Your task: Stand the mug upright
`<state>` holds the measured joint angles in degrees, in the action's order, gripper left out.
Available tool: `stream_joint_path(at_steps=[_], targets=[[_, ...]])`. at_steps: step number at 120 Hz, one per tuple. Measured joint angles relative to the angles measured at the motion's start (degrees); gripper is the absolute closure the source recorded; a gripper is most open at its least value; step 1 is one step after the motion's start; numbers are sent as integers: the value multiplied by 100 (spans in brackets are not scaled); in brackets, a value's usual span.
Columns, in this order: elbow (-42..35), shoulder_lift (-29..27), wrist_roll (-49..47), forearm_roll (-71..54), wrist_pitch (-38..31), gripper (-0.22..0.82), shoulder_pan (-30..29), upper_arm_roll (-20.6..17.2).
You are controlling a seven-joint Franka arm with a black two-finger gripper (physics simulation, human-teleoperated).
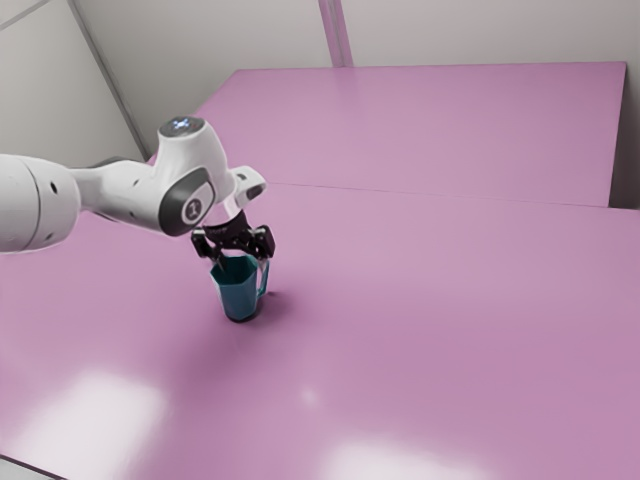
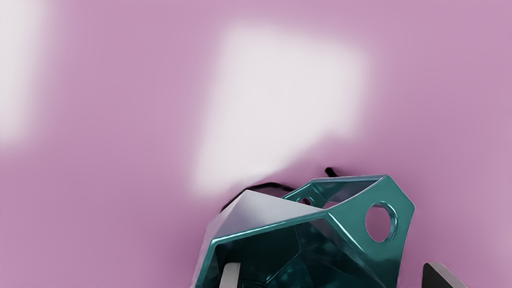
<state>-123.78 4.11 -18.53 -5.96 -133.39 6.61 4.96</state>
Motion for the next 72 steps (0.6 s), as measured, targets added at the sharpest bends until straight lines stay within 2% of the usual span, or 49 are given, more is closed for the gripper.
stream_joint_path(at_steps=[20,50,72], targets=[[132,-361,-9,4,318,6,100,-1],[1395,-423,209,-4,1464,2,290,14],[1932,-502,380,-9,2255,1,401,9]])
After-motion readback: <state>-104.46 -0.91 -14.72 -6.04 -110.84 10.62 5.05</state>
